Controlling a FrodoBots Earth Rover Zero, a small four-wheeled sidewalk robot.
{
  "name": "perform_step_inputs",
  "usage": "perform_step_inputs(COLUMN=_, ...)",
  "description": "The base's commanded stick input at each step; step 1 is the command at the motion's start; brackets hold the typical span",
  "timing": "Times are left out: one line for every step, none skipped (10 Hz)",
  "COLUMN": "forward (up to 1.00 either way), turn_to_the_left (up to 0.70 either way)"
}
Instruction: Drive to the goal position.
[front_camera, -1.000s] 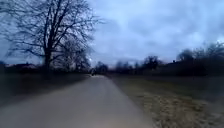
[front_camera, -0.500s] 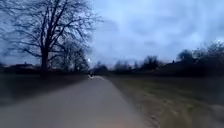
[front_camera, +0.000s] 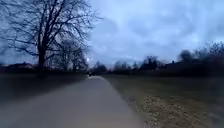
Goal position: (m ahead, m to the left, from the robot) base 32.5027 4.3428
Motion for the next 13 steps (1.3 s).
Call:
perform_step_inputs(forward=1.0, turn_to_the_left=0.04)
perform_step_inputs(forward=1.0, turn_to_the_left=0.04)
perform_step_inputs(forward=1.0, turn_to_the_left=0.04)
perform_step_inputs(forward=1.0, turn_to_the_left=0.04)
perform_step_inputs(forward=1.0, turn_to_the_left=0.04)
perform_step_inputs(forward=1.0, turn_to_the_left=0.04)
perform_step_inputs(forward=1.0, turn_to_the_left=0.04)
perform_step_inputs(forward=1.0, turn_to_the_left=0.04)
perform_step_inputs(forward=1.0, turn_to_the_left=0.04)
perform_step_inputs(forward=1.0, turn_to_the_left=0.13)
perform_step_inputs(forward=1.0, turn_to_the_left=0.3)
perform_step_inputs(forward=1.0, turn_to_the_left=0.41)
perform_step_inputs(forward=1.0, turn_to_the_left=0.44)
